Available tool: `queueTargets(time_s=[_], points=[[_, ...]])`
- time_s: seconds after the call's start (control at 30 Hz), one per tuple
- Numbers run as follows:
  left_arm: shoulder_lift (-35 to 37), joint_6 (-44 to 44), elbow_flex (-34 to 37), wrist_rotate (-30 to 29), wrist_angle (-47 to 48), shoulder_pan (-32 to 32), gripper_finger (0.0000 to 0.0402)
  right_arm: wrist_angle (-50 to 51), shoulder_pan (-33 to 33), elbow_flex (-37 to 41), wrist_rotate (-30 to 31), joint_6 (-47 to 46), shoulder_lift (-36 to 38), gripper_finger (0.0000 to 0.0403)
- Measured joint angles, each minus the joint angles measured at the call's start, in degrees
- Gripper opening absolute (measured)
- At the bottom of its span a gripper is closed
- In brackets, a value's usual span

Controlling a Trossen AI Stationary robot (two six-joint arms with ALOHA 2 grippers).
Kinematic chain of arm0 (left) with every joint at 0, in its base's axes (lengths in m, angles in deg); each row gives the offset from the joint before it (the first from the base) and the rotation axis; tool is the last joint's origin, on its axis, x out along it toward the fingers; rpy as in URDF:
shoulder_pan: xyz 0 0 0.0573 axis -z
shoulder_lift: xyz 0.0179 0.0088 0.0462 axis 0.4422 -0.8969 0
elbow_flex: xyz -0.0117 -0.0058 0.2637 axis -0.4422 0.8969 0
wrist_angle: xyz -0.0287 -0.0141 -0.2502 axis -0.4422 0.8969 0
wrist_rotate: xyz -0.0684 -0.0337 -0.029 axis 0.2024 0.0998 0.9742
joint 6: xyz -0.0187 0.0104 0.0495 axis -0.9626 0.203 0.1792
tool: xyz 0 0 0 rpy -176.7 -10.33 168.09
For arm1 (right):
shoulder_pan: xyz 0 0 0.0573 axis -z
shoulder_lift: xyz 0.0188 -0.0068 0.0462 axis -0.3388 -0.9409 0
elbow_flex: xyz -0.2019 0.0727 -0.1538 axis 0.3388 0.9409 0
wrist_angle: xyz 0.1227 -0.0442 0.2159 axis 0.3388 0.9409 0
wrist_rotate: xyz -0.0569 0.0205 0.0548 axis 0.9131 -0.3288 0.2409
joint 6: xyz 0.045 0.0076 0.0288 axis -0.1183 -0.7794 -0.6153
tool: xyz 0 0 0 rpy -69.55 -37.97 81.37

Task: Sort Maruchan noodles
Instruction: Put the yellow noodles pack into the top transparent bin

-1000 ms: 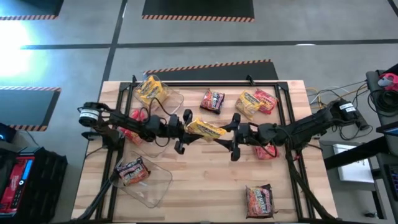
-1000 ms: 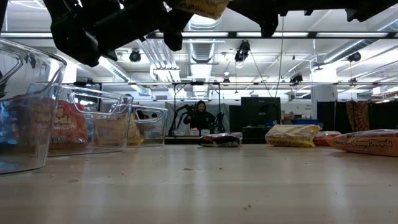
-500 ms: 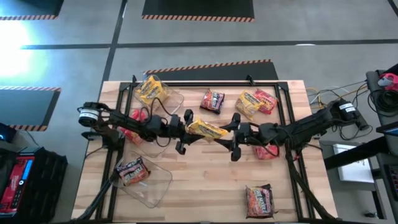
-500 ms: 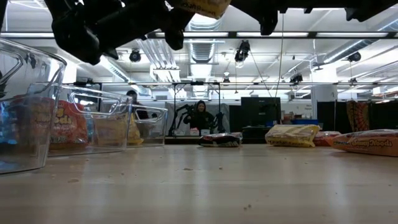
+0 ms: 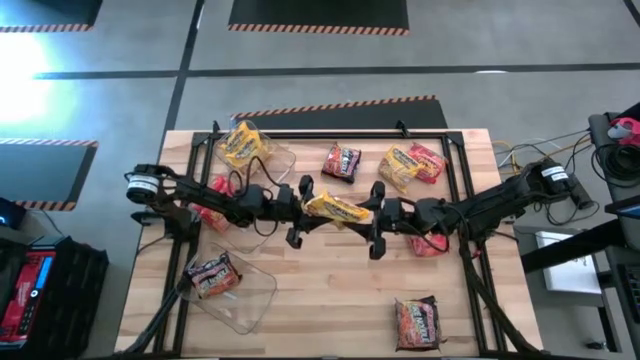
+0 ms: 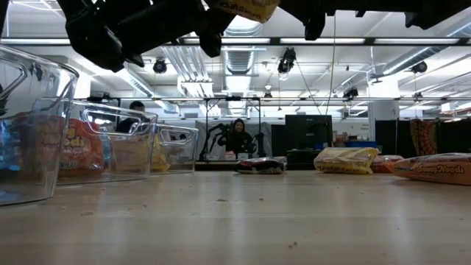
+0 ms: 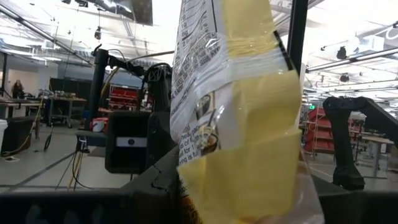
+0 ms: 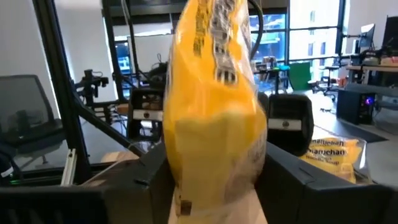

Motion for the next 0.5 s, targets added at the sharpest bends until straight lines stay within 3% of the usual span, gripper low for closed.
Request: queueTargets(time_s=[0.23,0.5], points=[[0.0,-0.3,0.0,-0.3,0.4,0.0,0.0131,-0.2,0.0,0.0,-0.1,0.5,0.0,0.012],[0.0,-3.8,0.1,0.4,3.5,0.0,0.019,0.4,0.0,0.0,-1.1,0.3,0.0,0.0119]])
